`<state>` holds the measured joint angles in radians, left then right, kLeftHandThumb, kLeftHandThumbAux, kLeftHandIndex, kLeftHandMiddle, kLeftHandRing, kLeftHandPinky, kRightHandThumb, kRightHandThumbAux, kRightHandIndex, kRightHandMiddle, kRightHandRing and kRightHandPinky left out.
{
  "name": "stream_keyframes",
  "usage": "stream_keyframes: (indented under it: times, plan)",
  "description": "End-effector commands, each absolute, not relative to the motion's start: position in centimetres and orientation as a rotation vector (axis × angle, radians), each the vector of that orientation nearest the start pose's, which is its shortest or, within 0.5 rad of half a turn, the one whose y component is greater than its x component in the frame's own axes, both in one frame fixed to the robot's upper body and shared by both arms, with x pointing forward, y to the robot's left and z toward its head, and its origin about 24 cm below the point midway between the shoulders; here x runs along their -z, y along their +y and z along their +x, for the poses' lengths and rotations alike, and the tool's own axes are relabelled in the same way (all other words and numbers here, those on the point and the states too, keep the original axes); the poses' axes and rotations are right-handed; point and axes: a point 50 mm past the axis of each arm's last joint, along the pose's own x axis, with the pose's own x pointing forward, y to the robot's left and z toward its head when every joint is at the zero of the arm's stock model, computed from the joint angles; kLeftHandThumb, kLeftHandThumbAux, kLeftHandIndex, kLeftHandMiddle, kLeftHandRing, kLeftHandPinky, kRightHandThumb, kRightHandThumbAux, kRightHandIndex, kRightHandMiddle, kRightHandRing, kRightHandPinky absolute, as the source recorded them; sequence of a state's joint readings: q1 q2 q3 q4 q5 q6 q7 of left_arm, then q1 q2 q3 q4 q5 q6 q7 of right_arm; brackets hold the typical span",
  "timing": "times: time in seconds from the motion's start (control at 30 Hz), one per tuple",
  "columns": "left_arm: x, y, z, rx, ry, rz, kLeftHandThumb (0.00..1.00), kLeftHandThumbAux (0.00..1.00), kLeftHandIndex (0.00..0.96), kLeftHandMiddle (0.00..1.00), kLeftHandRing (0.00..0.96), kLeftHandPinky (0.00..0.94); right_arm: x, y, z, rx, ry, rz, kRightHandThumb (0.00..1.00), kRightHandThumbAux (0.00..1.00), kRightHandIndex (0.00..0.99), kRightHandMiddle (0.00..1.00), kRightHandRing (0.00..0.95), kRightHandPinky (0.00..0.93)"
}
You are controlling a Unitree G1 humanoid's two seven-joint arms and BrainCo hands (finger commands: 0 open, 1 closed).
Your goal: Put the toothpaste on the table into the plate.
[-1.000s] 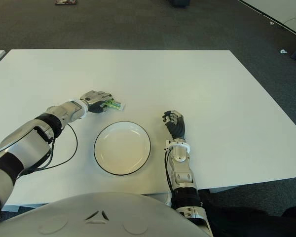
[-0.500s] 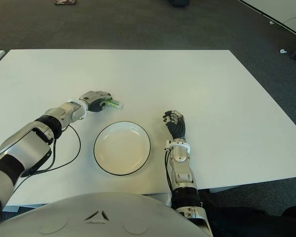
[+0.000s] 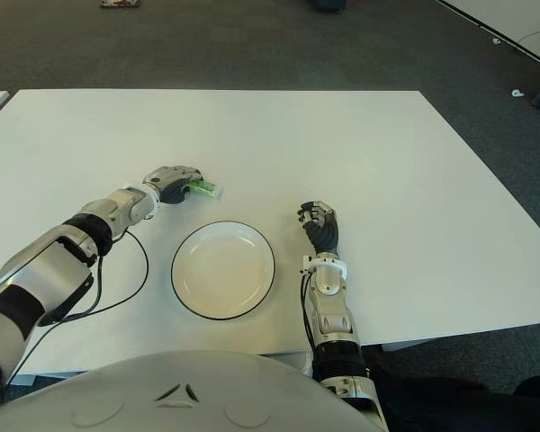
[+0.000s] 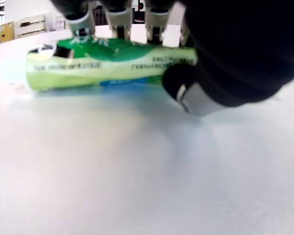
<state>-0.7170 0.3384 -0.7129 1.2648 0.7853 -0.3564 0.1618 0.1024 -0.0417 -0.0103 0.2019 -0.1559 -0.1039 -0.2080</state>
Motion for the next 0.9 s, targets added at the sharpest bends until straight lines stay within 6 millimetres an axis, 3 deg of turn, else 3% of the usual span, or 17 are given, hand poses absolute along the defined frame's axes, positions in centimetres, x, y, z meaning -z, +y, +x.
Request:
stream_keyframes:
  times: [0.03, 0.9]
  plan:
    - [4.99, 17.70, 30.10, 0.767, 0.255, 1.546, 0.714, 0.705, 0.437, 0.795, 0.812, 0.823, 1.95, -17.52, 22.11, 0.217, 0.205, -0.216, 0.711, 0.730, 0.426, 0.515, 0.505, 0.515]
    - [4.76, 17.88, 30.30, 0.729, 0.250, 1.527, 0.711, 0.707, 0.439, 0.794, 0.809, 0.813, 1.93, -17.39, 22.15, 0.216, 0.202, -0.208, 0.711, 0.729, 0.427, 0.512, 0.502, 0.514]
